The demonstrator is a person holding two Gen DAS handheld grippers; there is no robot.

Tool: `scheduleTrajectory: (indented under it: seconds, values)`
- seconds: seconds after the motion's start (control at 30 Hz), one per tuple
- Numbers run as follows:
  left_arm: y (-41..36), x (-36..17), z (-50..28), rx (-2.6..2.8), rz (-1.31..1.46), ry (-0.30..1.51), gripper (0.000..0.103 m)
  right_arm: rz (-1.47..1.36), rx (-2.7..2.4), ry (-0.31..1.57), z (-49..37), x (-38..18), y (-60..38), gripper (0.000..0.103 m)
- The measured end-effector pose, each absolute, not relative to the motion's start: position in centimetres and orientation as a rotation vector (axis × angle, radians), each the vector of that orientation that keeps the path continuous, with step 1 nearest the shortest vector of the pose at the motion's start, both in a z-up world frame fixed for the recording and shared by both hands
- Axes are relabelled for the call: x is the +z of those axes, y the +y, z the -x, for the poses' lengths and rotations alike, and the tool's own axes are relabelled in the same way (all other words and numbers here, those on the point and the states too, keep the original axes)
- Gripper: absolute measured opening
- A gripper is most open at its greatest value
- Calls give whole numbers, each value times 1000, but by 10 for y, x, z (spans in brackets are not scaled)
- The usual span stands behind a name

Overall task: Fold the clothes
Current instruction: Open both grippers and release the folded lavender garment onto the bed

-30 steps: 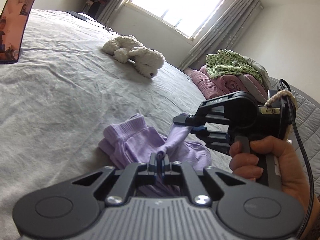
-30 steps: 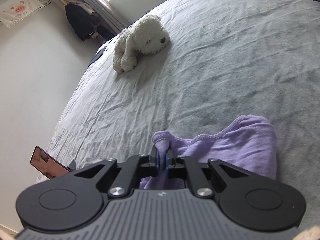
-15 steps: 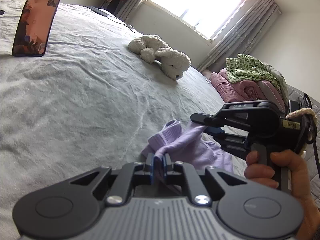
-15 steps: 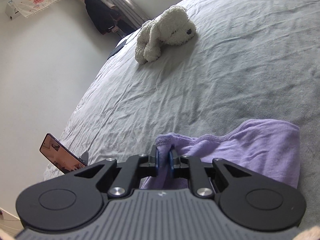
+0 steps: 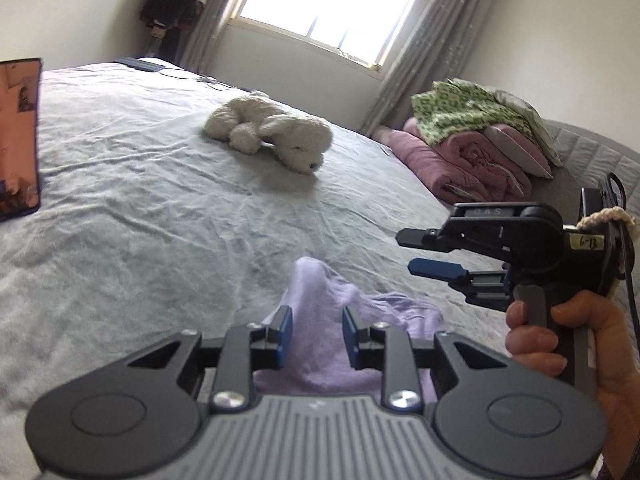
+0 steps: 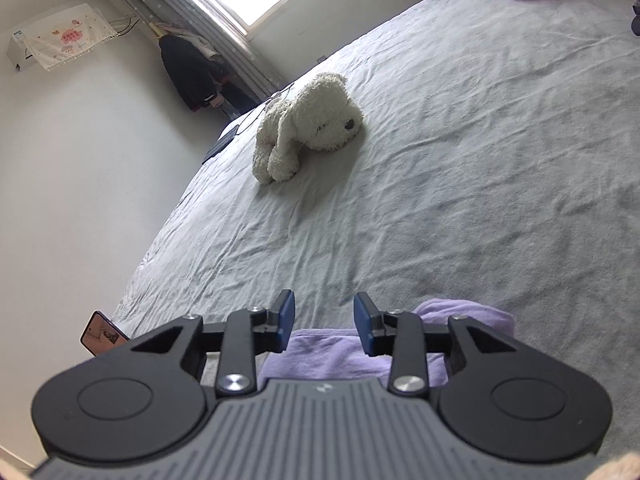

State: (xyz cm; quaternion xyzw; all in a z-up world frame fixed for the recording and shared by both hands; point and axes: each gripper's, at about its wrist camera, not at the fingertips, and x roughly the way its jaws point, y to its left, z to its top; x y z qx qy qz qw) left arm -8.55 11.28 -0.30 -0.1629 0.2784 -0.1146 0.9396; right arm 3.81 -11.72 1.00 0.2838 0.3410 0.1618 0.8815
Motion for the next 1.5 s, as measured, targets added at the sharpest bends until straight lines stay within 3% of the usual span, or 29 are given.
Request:
scheduleTrajectory:
  seconds: [0.27, 0.4, 0.47, 0.53, 0.6, 0.63, 0.73, 0.77, 1.0, 1.1, 1.3, 1.5]
  values:
    - [86, -3, 32, -347, 115, 608, 25, -452, 265, 705, -29, -1, -122, 37]
    - [93, -26, 13, -357, 118, 576, 18, -315, 266, 707, -24, -12, -113, 36]
    - [107, -41, 4, -282, 195, 612, 9, -240, 258, 715, -23, -22, -113, 35]
    - [122, -53, -4, -214, 280, 647, 9, -200, 238, 736, -26, -33, -120, 27]
    - [130, -56, -5, -180, 286, 654, 10, -189, 231, 742, -27, -40, -131, 7]
    - [134, -57, -5, -165, 287, 657, 8, -198, 235, 737, -26, -41, -138, 7]
    - [143, -50, -6, -145, 297, 655, 8, -235, 234, 717, -23, -34, -152, 13]
    - [145, -44, -6, -142, 306, 641, 8, -242, 226, 708, -21, -30, -154, 24]
    - [128, -13, 8, -285, 272, 542, 8, -201, 303, 688, -5, -21, -134, 26]
    - [115, -25, 19, -333, 177, 556, 9, -132, 354, 678, 8, -23, -118, 35]
    - [91, -47, 41, -425, -6, 580, 9, 125, 413, 638, 41, -35, -88, 37]
    - [125, -43, 51, -420, 40, 587, 9, 270, 431, 590, 70, -39, -88, 41]
